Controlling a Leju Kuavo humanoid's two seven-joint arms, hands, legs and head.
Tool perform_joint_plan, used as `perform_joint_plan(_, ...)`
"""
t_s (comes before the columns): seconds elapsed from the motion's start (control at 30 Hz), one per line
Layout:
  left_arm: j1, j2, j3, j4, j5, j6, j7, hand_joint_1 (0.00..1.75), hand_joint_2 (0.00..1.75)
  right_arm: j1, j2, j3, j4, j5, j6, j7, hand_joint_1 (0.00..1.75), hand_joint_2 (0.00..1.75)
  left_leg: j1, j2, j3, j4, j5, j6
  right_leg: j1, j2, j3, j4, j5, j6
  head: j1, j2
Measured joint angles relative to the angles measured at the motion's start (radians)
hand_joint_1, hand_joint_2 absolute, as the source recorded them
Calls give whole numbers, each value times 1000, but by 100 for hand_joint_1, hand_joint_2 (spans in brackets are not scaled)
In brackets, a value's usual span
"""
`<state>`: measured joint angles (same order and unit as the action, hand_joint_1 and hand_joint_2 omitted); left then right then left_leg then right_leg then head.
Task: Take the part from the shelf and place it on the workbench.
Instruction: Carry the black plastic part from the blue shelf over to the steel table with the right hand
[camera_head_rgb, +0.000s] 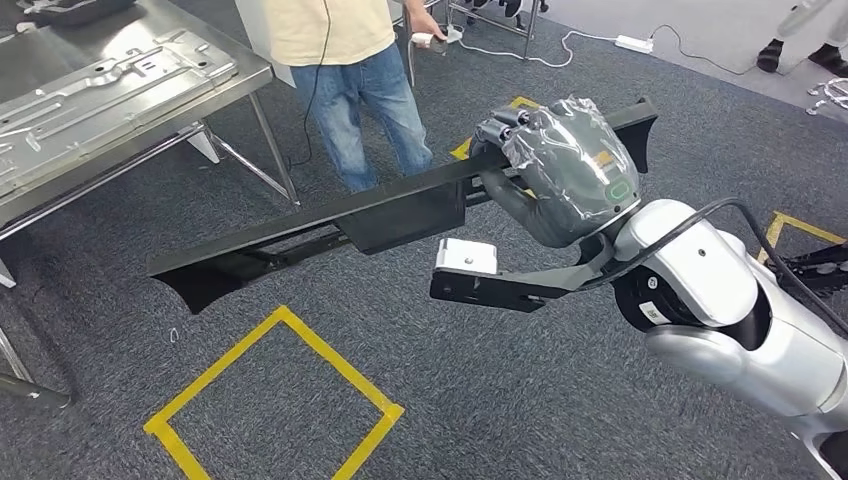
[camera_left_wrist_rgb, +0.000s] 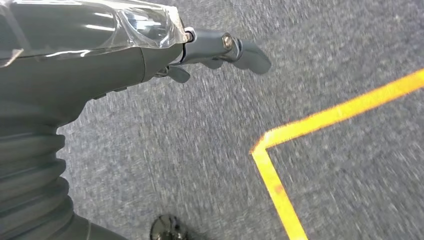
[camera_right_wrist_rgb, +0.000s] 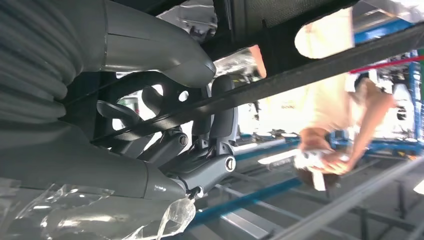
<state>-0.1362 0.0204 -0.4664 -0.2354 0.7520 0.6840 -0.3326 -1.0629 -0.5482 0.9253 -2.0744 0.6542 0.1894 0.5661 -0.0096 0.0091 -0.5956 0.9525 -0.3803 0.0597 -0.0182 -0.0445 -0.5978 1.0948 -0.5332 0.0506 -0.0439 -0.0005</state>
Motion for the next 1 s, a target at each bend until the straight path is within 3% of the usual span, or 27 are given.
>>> perform_joint_plan(0.03, -3, 0, 0, 0, 0, 0, 0, 0, 175, -1, 0, 2, 0, -2, 0, 0, 175, 175, 1, -13, 2, -1, -1, 4, 0, 26, -38, 71, -29, 2, 1, 0)
perform_joint_plan(0.07, -5, 0, 0, 0, 0, 0, 0, 0, 175, 0, -1, 4, 0, -4, -1, -1, 175, 175, 2, -29, 3, 0, -2, 5, 0, 37, -77, 138, -52, 4, 2, 0)
perform_joint_plan(0.1, -5, -1, 0, 0, 0, 0, 0, 0, 175, 1, -2, 8, 1, -6, -1, -2, 175, 175, 3, -45, 4, 0, -3, 6, 0, 41, -105, 180, -58, 6, 2, 0)
perform_joint_plan(0.13, -5, -1, 0, 0, 0, 0, 1, 0, 175, 2, -2, 11, 1, -7, -1, -3, 175, 175, 5, -62, 5, 1, -3, 5, -2, 42, -115, 184, -44, 9, 2, 0)
perform_joint_plan(0.2, -2, -2, 0, 0, -1, 0, 1, 0, 175, 3, -2, 14, 1, -8, -1, -5, 175, 175, 11, -95, 8, 6, -8, -2, -8, 57, -78, 77, 32, 15, 2, 0)
perform_joint_plan(0.27, -2, -1, 0, 0, -2, 1, 2, 0, 175, 2, -3, 15, 1, -9, -1, -5, 175, 175, 14, -124, 4, 18, -17, -15, -20, 107, -23, -49, 87, 20, 3, 0)
perform_joint_plan(0.33, -1, 0, 0, 0, -5, 1, 2, 0, 175, 2, -4, 17, 2, -11, -2, -6, 175, 175, 16, -149, -6, 23, -19, -28, -22, 127, -5, -90, 93, 11, 3, 0)
perform_joint_plan(0.4, 4, 0, 0, 0, -7, 2, 3, 0, 175, 1, -4, 19, 3, -14, -2, -7, 175, 175, 20, -164, -15, 21, -18, -38, -18, 98, -4, -91, 93, -5, 3, 0)
perform_joint_plan(0.47, 6, -1, -1, 0, -8, 3, 5, 0, 175, 0, -4, 21, 4, -15, -2, -9, 175, 175, 17, -119, -38, 63, -40, -48, -18, 70, 1, -94, 92, -18, 1, 0)
perform_joint_plan(0.53, 5, -1, -1, 0, -8, 3, 5, 0, 175, -1, -4, 21, 5, -15, -2, -9, 175, 175, 14, -47, -101, 190, -95, -56, -15, 43, 6, -95, 87, -27, -2, 0)
perform_joint_plan(0.6, 5, -1, -1, 0, -8, 3, 6, 0, 175, 1, -5, 23, 6, -16, -2, -9, 175, 175, 16, -21, -169, 314, -132, -59, -10, 19, 10, -95, 82, -32, -3, 0)
perform_joint_plan(0.63, 6, -2, -1, 0, -8, 3, 6, 0, 175, 1, -5, 26, 7, -16, -2, -9, 175, 175, 16, -17, -179, 328, -126, -58, -9, 8, 13, -95, 79, -32, -3, 0)
perform_joint_plan(0.67, 7, -2, -1, 0, -8, 3, 6, 0, 175, 2, -5, 28, 7, -16, -2, -9, 175, 175, 16, -13, -167, 298, -103, -55, -7, -3, 17, -95, 75, -33, -3, 0)
perform_joint_plan(0.7, 6, -3, -1, 0, -8, 3, 6, 0, 175, 2, -5, 30, 8, -16, -2, -9, 175, 175, 13, -4, -137, 233, -68, -50, -5, -14, 23, -95, 71, -32, -3, 0)
perform_joint_plan(0.77, 2, -2, -1, 0, -8, 3, 6, 0, 175, 1, -5, 32, 8, -16, -2, -10, 175, 175, -1, 45, -64, 89, -14, -31, 0, -37, 36, -96, 61, -28, -3, 0)
perform_joint_plan(0.83, 0, 0, -1, 0, -7, 3, 6, 0, 175, 1, -6, 33, 8, -16, -2, -10, 175, 175, -16, 71, -34, 29, -1, -18, 5, -59, 44, -99, 54, -20, -3, 0)
perform_joint_plan(0.9, 2, 0, -1, 0, -4, 3, 6, 0, 175, 1, -6, 34, 9, -16, -3, -10, 175, 175, -15, 45, -31, 22, 0, -15, 7, -77, 51, -104, 48, -10, -2, 0)
perform_joint_plan(0.93, 3, 0, -1, 0, -2, 3, 6, 0, 175, 1, -6, 34, 9, -16, -3, -10, 175, 175, -12, 32, -25, 15, 2, -13, 5, -66, 54, -100, 42, -6, -2, 0)
perform_joint_plan(1.0, 3, -1, -1, 0, 1, 3, 6, 0, 175, 1, -7, 34, 9, -16, -4, -10, 175, 175, -2, 6, -12, 3, 5, -6, 1, -11, 28, -34, 5, 0, 0, 0)
